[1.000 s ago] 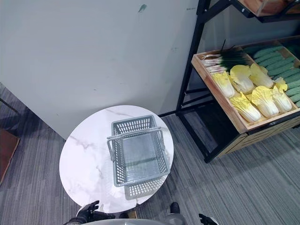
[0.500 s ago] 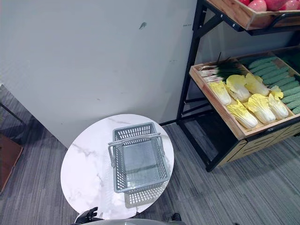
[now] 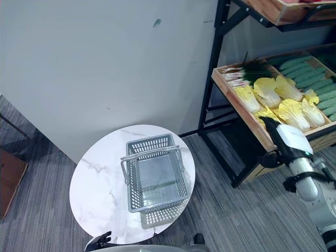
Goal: Get the vegetables into the basket
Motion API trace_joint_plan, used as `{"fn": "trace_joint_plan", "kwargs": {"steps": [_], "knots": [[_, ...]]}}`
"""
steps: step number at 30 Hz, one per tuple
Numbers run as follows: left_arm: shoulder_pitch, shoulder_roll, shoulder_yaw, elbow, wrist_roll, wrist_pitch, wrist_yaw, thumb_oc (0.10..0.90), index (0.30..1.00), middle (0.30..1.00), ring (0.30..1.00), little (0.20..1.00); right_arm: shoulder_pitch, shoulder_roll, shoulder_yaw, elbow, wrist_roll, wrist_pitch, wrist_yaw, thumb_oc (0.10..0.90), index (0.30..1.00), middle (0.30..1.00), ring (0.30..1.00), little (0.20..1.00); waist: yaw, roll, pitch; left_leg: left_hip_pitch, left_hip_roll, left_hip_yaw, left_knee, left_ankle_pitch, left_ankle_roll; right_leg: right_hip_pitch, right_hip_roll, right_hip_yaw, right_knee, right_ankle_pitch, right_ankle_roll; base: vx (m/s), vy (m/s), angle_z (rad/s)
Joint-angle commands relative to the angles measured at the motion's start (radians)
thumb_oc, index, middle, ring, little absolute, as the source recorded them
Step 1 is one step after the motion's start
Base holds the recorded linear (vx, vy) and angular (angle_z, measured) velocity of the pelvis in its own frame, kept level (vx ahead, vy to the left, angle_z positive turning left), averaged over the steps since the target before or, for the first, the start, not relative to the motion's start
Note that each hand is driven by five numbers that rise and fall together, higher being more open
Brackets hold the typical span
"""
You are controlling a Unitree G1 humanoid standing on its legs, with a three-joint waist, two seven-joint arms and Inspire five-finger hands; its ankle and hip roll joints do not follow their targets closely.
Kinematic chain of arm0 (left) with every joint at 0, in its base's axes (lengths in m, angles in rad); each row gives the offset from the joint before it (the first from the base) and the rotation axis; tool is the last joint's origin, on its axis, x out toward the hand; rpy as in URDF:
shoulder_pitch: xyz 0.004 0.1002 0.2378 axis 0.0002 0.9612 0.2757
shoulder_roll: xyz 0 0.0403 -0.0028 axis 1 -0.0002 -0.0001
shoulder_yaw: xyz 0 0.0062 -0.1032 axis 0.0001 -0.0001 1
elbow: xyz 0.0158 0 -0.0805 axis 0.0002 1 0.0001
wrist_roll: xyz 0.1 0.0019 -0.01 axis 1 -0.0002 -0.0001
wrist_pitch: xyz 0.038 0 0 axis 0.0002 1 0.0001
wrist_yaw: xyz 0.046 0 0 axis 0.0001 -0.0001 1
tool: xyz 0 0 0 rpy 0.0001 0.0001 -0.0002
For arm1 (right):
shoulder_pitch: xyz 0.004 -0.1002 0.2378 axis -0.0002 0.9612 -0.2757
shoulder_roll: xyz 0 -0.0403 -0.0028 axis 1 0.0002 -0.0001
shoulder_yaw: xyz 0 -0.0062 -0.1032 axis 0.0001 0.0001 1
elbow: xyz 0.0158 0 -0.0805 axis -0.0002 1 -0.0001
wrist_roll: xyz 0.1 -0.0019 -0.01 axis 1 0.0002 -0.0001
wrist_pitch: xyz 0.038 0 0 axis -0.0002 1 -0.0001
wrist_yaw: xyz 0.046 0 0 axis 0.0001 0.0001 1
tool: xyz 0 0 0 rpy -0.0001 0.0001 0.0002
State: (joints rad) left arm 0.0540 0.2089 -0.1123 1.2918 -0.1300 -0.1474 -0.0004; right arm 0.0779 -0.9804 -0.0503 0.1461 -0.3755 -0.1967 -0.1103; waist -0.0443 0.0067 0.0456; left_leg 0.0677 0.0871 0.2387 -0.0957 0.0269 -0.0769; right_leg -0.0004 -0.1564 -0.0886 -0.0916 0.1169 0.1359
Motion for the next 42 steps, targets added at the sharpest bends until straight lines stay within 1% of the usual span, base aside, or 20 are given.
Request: {"fn": "trace_joint_plan", "kwargs": {"steps": [1, 5, 9, 10, 12, 13, 14, 16, 17, 19, 21, 23, 25, 27, 29, 30, 33, 40, 41, 42], "knots": [[-0.041, 0.051, 0.002, 0.051, 0.053, 0.000, 0.005, 0.900, 1.000, 1.000, 1.000, 1.000, -0.159, -0.041, 0.014, -0.070, -0.014, -0.058, -0.007, 0.900, 1.000, 1.000, 1.000, 1.000, 0.027, -0.067, 0.025, 0.032, -0.012, -0.022, 0.008, -0.006, -0.018, 0.013, -0.048, -0.014, 0.012, 0.062, 0.057, 0.01, -0.006, 0.05], [-0.042, 0.052, -0.022, 0.044, 0.050, 0.002, 0.007, 0.900, 1.000, 1.000, 1.000, 1.000, -0.314, -0.026, 0.196, -0.109, 0.013, -0.071, 0.042, 0.900, 1.000, 1.000, 1.000, 1.000, 0.058, -0.070, 0.034, 0.022, -0.011, -0.029, 0.008, -0.002, -0.020, 0.017, -0.050, -0.029, 0.010, 0.057, 0.056, 0.00, -0.004, 0.05], [-0.044, 0.052, -0.026, 0.035, 0.043, 0.003, 0.010, 0.900, 1.000, 1.000, 1.000, 1.000, -0.406, -0.040, 0.288, -0.102, -0.006, -0.069, 0.047, 0.900, 1.000, 1.000, 1.000, 1.000, 0.063, -0.069, 0.045, 0.015, -0.010, -0.034, 0.008, 0.000, -0.022, 0.013, -0.051, -0.033, 0.010, 0.056, 0.054, -0.01, -0.005, 0.08], [-0.044, 0.053, -0.034, 0.035, 0.036, 0.004, 0.014, 0.900, 1.000, 1.000, 1.000, 1.000, -0.460, -0.024, 0.346, -0.095, 0.005, -0.067, 0.058, 0.900, 1.000, 1.000, 1.000, 1.000, 0.071, -0.069, 0.052, 0.010, -0.009, -0.036, 0.008, 0.003, -0.023, 0.010, -0.051, -0.035, 0.010, 0.055, 0.053, -0.02, -0.006, 0.14], [-0.044, 0.055, -0.041, 0.034, 0.035, 0.006, 0.019, 0.900, 1.000, 1.000, 1.000, 1.000, -0.522, 0.002, 0.414, -0.073, 0.014, -0.062, 0.069, 0.900, 1.000, 1.000, 1.000, 1.000, 0.081, -0.069, 0.059, 0.005, -0.007, -0.040, 0.008, 0.006, -0.023, 0.007, -0.051, -0.037, 0.010, 0.055, 0.051, -0.01, -0.007, 0.09], [-0.044, 0.055, -0.038, 0.034, 0.035, 0.006, 0.019, 0.900, 1.000, 1.000, 1.000, 1.000, -0.529, 0.003, 0.421, -0.069, 0.014, -0.062, 0.068, 0.900, 1.000, 1.000, 1.000, 1.000, 0.078, -0.068, 0.059, 0.005, -0.007, -0.040, 0.008, 0.006, -0.023, 0.007, -0.051, -0.037, 0.010, 0.055, 0.051, -0.01, -0.014, 0.06], [-0.045, 0.058, -0.045, 0.033, 0.031, 0.009, 0.026, 0.900, 1.000, 1.000, 1.000, 1.000, -0.608, 0.022, 0.500, -0.035, 0.022, -0.053, 0.089, 0.900, 1.000, 1.000, 1.000, 1.000, 0.089, -0.069, 0.068, -0.003, -0.005, -0.045, 0.008, 0.010, -0.025, 0.003, -0.049, -0.042, 0.010, 0.053, 0.049, -0.01, -0.011, 0.07], [-0.045, 0.057, -0.043, 0.033, 0.031, 0.009, 0.026, 0.900, 1.000, 1.000, 1.000, 1.000, -0.614, 0.023, 0.504, -0.032, 0.022, -0.054, 0.088, 0.900, 1.000, 1.000, 1.000, 1.000, 0.087, -0.068, 0.068, -0.004, -0.005, -0.045, 0.008, 0.010, -0.025, 0.003, -0.049, -0.043, 0.010, 0.053, 0.049, -0.01, -0.008, 0.04], [-0.048, 0.058, -0.049, 0.034, 0.025, 0.009, 0.035, 0.900, 1.000, 1.000, 1.000, 1.000, -0.651, 0.058, 0.542, 0.005, 0.033, -0.044, 0.088, 0.900, 1.000, 1.000, 1.000, 1.000, 0.096, -0.068, 0.075, -0.009, -0.003, -0.049, 0.008, 0.013, -0.026, 0.002, -0.047, -0.047, 0.011, 0.052, 0.046, 0.00, -0.006, 0.07], [-0.049, 0.060, -0.053, 0.032, 0.020, 0.008, 0.037, 0.900, 1.000, 1.000, 1.000, 1.000, -0.682, 0.072, 0.570, 0.027, 0.034, -0.040, 0.090, 0.900, 1.000, 1.000, 1.000, 1.000, 0.102, -0.069, 0.080, -0.013, -0.001, -0.051, 0.008, 0.016, -0.027, 0.000, -0.047, -0.049, 0.011, 0.051, 0.045, -0.02, -0.017, 0.07], [-0.055, 0.060, -0.068, 0.027, 0.003, 0.005, 0.042, 0.900, 1.000, 1.000, 1.000, 1.000, -0.746, 0.127, 0.629, 0.109, 0.038, -0.026, 0.079, 0.900, 1.000, 1.000, 1.000, 1.000, 0.113, -0.067, 0.095, -0.028, 0.002, -0.060, 0.008, 0.023, -0.029, -0.008, -0.045, -0.052, 0.012, 0.052, 0.043, -0.04, -0.018, 0.06], [-0.057, 0.059, -0.070, 0.024, -0.002, 0.004, 0.042, 0.900, 1.000, 1.000, 1.000, 1.000, -0.769, 0.137, 0.647, 0.134, 0.035, -0.023, 0.074, 0.900, 1.000, 1.000, 1.000, 1.000, 0.114, -0.065, 0.100, -0.033, 0.003, -0.062, 0.008, 0.026, -0.029, -0.012, -0.045, -0.053, 0.013, 0.053, 0.042, -0.03, -0.009, 0.07], [-0.068, 0.058, -0.087, 0.017, -0.023, 0.000, 0.051, 0.900, 1.000, 1.000, 1.000, 1.000, -0.828, 0.183, 0.694, 0.227, 0.018, -0.004, 0.062, 0.900, 1.000, 1.000, 1.000, 1.000, 0.129, -0.064, 0.119, -0.051, 0.007, -0.072, 0.008, 0.035, -0.031, -0.027, -0.041, -0.059, 0.015, 0.054, 0.038, -0.07, -0.026, 0.13], [-0.072, 0.056, -0.092, 0.015, -0.030, 0.000, 0.051, 0.900, 1.000, 1.000, 1.000, 1.000, -0.847, 0.197, 0.708, 0.250, 0.014, -0.001, 0.055, 0.900, 1.000, 1.000, 1.000, 1.000, 0.130, -0.063, 0.125, -0.058, 0.007, -0.076, 0.008, 0.038, -0.031, -0.032, -0.040, -0.061, 0.016, 0.055, 0.037, -0.04, -0.015, 0.11], [-0.083, 0.056, -0.105, 0.014, -0.047, -0.003, 0.055, 0.900, 1.000, 1.000, 1.000, 1.000, -0.890, 0.237, 0.739, 0.328, 0.009, 0.014, 0.049, 0.900, 1.000, 1.000, 1.000, 1.000, 0.140, -0.062, 0.137, -0.074, 0.008, -0.085, 0.008, 0.044, -0.033, -0.043, -0.038, -0.065, 0.016, 0.057, 0.035, -0.03, -0.017, 0.14], [-0.083, 0.056, -0.104, 0.014, -0.047, -0.003, 0.055, 0.900, 1.000, 1.000, 1.000, 1.000, -0.891, 0.239, 0.741, 0.330, 0.009, 0.013, 0.048, 0.900, 1.000, 1.000, 1.000, 1.000, 0.139, -0.062, 0.136, -0.075, 0.008, -0.085, 0.008, 0.044, -0.033, -0.043, -0.038, -0.065, 0.016, 0.057, 0.035, -0.03, -0.016, 0.08], [-0.093, 0.061, -0.117, 0.008, -0.065, -0.009, 0.064, 0.900, 1.000, 1.000, 1.000, 1.000, -0.941, 0.274, 0.771, 0.456, -0.001, 0.031, 0.032, 0.900, 1.000, 1.000, 1.000, 1.000, 0.154, -0.057, 0.149, -0.095, 0.009, -0.099, 0.008, 0.053, -0.034, -0.055, -0.037, -0.073, 0.018, 0.056, 0.032, -0.03, -0.011, 0.06], [-0.102, 0.062, -0.128, 0.011, -0.081, -0.014, 0.074, 0.900, 1.000, 1.000, 1.000, 1.000, -0.981, 0.316, 0.779, 0.579, 0.007, 0.049, 0.010, 0.900, 1.000, 1.000, 1.000, 1.000, 0.166, -0.050, 0.159, -0.113, 0.008, -0.110, 0.008, 0.060, -0.036, -0.064, -0.039, -0.083, 0.017, 0.058, 0.030, -0.01, 0.000, 0.07], [-0.101, 0.061, -0.132, 0.010, -0.077, -0.014, 0.074, 0.900, 1.000, 1.000, 1.000, 1.000, -0.982, 0.324, 0.780, 0.594, 0.010, 0.051, 0.013, 0.851, 0.931, 0.931, 0.931, 0.931, 0.169, -0.049, 0.159, -0.115, 0.008, -0.112, 0.008, 0.060, -0.036, -0.065, -0.040, -0.085, 0.017, 0.059, 0.029, 0.00, 0.000, 0.00], [-0.101, 0.061, -0.132, 0.010, -0.077, -0.014, 0.074, 0.900, 1.000, 1.000, 1.000, 1.000, -0.982, 0.324, 0.780, 0.595, 0.010, 0.050, 0.012, 0.627, 0.618, 0.618, 0.618, 0.618, 0.168, -0.049, 0.159, -0.115, 0.008, -0.112, 0.008, 0.060, -0.036, -0.065, -0.040, -0.085, 0.017, 0.059, 0.029, 0.00, 0.000, 0.00]]}}
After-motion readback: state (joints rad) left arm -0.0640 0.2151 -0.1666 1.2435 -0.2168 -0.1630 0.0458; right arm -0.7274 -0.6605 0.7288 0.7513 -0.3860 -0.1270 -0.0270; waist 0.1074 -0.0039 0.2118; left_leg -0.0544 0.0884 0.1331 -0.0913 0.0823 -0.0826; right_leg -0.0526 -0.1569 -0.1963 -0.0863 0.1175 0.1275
